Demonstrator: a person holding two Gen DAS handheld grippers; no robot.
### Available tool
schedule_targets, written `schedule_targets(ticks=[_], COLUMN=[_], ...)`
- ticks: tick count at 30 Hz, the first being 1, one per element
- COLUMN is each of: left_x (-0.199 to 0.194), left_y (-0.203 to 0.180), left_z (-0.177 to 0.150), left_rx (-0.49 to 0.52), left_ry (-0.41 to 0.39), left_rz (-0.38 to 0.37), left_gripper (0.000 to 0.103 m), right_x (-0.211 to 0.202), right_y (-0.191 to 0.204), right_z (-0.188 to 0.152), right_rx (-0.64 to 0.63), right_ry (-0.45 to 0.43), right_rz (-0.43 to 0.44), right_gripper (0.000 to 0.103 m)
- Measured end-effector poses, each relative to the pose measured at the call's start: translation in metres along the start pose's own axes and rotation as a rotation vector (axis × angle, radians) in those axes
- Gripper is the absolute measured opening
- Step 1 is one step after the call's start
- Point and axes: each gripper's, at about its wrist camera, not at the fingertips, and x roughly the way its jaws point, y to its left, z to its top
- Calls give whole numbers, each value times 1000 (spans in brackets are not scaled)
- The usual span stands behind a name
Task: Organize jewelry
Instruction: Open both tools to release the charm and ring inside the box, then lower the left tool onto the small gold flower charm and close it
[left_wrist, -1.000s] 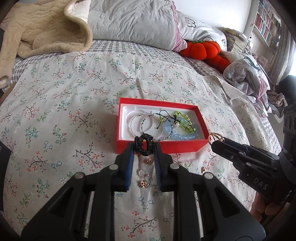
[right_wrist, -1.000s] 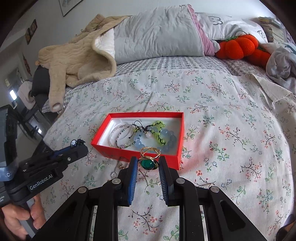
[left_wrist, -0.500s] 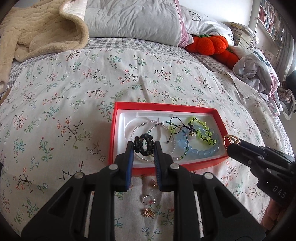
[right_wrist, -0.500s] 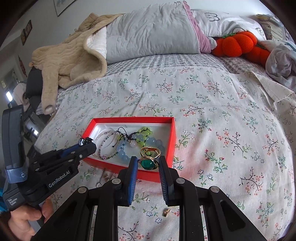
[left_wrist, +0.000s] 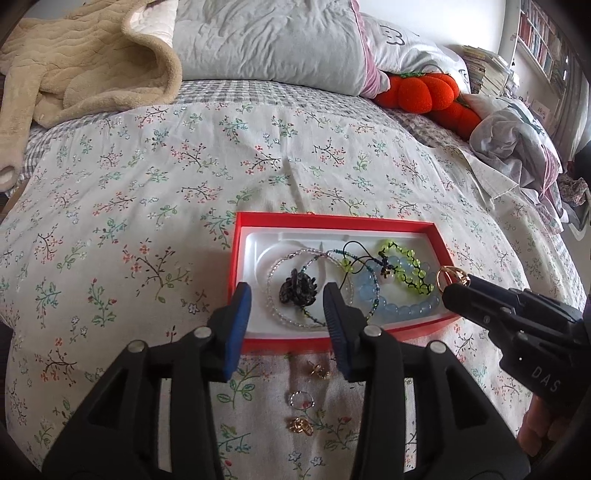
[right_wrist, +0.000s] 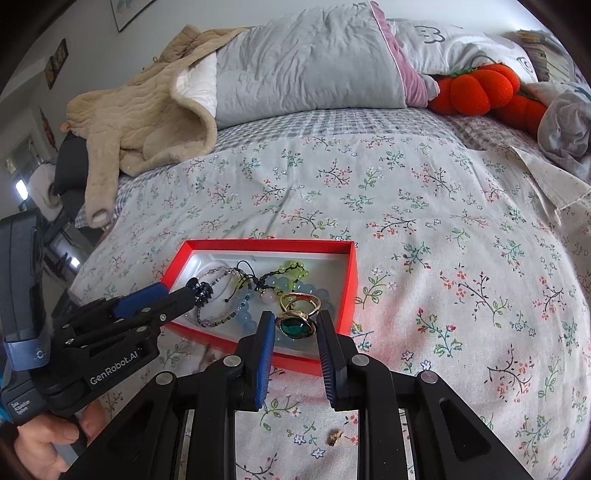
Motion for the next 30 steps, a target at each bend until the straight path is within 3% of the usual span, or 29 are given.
schedule_targets(ticks=[13,16,17,18,23,26,30], left_x=[-24,-28,-30,-31,-34,-36,-39], left_y=[7,10,11,13,17,17,16], left_z=[-7,-9,-11,-13,-23,-31,-41], left_rx=[21,19,16,12,5,24,73], left_ry=[10,17,19,24,70,92,102], left_rz=[28,42,45,47,56,71,99], left_gripper=[52,57,60,62,70,80,81], right_x=[-3,-13,-18,-23,-41,-47,-52], right_y=[5,6,5,4,-2,-9,-20], right_z=[7,5,4,3,-4,-10,-19], right_rx=[-19,-20,-15,-13,-7,4,19], right_ry=[-1,-11,-24,-41,-39,-16,12], right_rz=[-4,8,11,14,34,43,50], right_gripper=[25,39,59,67,67,69,74])
